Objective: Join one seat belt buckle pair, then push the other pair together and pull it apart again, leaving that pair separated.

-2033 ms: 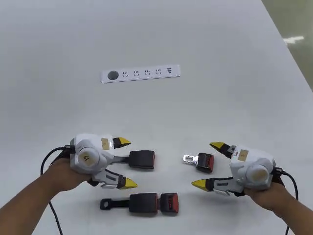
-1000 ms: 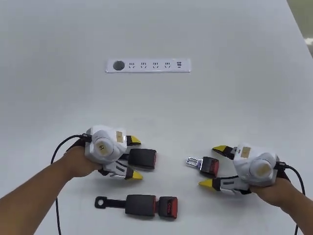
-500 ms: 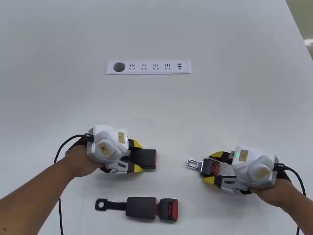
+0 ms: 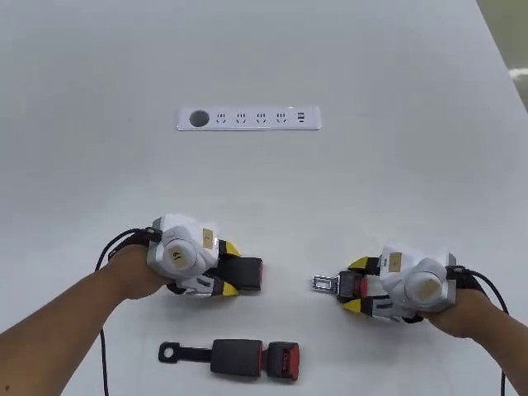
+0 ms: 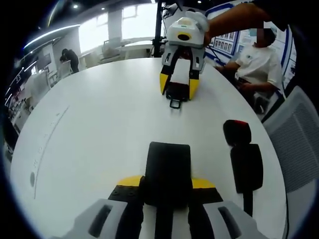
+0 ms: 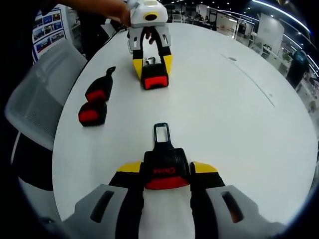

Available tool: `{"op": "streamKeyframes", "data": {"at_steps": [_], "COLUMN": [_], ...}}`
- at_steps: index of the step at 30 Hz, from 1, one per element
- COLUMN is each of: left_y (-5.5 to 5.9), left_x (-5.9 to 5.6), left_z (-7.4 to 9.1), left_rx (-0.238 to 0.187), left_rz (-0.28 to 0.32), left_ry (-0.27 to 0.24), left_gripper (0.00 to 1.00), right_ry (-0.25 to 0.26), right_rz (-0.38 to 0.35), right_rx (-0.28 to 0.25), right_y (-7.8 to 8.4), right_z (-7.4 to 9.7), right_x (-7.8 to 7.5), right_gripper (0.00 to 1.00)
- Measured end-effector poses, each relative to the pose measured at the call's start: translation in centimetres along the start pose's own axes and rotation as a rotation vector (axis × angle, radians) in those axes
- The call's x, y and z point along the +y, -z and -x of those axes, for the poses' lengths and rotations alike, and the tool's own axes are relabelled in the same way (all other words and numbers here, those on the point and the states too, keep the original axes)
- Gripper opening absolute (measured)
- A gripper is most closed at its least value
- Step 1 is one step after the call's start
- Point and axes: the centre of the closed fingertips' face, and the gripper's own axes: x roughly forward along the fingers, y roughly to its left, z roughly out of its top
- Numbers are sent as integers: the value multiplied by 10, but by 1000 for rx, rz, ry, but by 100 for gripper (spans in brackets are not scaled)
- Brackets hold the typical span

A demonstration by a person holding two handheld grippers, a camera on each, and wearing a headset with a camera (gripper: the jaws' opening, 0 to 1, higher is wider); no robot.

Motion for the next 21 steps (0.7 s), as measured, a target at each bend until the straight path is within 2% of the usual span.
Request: {"op": "streamKeyframes", "data": {"at_steps": [6,12,21], "left_y": [0,1,3], "left_x": [0,0,1], "left_z": [-1,-2,-3], "left_rx": [10,22,37], "left_rz": [-11,-14,-24], "left_ry": [-5,-1,5], "left_gripper": [35,35,35], "right_ry": [-6,-20,-23], "right_rz": [8,21,27], "right_rx": [13,21,-1], "right_y": [0,-5,-26], "right_z": [-9,-10,-22], "right_x": [-3,-4,-2], "right_gripper": [34,34,34]}}
